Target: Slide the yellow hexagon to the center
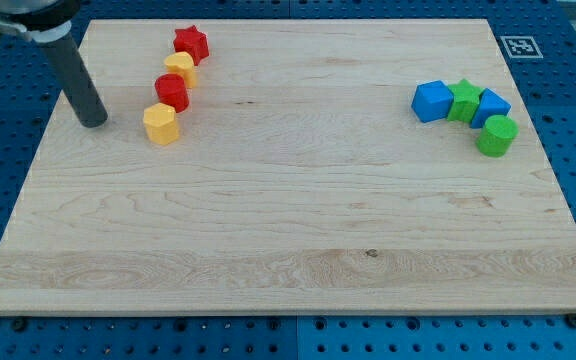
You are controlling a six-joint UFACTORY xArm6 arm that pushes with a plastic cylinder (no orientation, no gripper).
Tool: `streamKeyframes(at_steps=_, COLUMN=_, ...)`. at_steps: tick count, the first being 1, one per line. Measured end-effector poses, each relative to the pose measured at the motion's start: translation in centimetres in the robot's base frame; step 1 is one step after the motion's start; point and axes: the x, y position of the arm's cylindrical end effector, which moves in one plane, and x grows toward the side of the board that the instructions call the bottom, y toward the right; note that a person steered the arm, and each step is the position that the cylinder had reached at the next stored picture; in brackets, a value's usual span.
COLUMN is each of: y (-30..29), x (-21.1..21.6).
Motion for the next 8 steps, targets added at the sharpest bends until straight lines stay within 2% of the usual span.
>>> streamKeyframes(at_steps=1, y=1.2, x=1.0)
streamKeyframes(at_steps=2, y=6.1, x=2.8)
streamKeyframes(at_steps=3, y=8.4, x=2.8)
streamKeyframes(at_steps=5, y=6.8, x=2.7)
streamKeyframes(at_steps=6, y=7.8, x=1.5)
streamKeyframes(at_steps=8, y=14.5, x=1.2)
